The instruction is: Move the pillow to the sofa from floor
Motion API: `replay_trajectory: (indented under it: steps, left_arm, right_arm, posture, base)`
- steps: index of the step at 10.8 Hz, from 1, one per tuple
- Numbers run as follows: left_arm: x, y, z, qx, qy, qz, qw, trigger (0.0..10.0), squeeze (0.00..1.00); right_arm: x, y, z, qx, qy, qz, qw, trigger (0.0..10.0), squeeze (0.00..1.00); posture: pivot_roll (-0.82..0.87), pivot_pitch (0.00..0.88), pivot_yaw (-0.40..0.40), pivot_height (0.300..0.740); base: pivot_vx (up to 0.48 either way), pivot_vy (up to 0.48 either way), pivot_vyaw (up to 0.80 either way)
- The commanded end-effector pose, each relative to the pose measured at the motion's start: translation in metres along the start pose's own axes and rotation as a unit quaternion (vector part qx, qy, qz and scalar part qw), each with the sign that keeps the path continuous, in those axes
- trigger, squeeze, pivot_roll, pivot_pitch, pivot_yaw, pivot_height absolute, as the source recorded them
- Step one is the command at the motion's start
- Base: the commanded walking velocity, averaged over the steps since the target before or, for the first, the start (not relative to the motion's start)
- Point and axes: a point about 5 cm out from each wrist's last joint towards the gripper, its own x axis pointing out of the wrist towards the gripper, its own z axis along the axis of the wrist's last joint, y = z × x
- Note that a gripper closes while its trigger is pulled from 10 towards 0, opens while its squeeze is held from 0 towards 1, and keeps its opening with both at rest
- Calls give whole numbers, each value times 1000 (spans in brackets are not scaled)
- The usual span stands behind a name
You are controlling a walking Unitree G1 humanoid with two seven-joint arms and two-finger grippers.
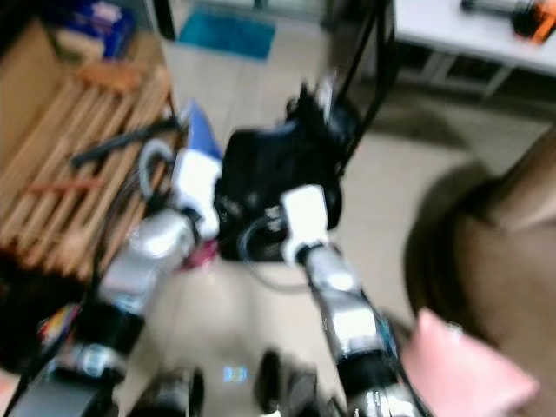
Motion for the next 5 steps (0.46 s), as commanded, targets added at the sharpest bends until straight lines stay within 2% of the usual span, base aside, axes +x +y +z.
replay_trajectory:
  steps: [1,3,5]
  left_arm:
    - [-5,2,-13,10,28,8,1000,10000,0]
    - [-4,1,-15,28,35,7,999,10000,0]
    - [-4,-1,-15,28,29,4,999,10000,0]
  right_arm:
    - [2,2,3,16,-7,-5,1000,10000,0]
    - [3,0,4,17,-7,-15,1000,10000,0]
    - [4,-1,5,19,-6,-22,1000,10000,0]
  posture:
    - [131,258,-88,732]
    - [132,254,-88,732]
    - [132,255,-87,732]
  base:
    - [0,0,-500]
    - [0,0,-606]
    - [0,0,-631]
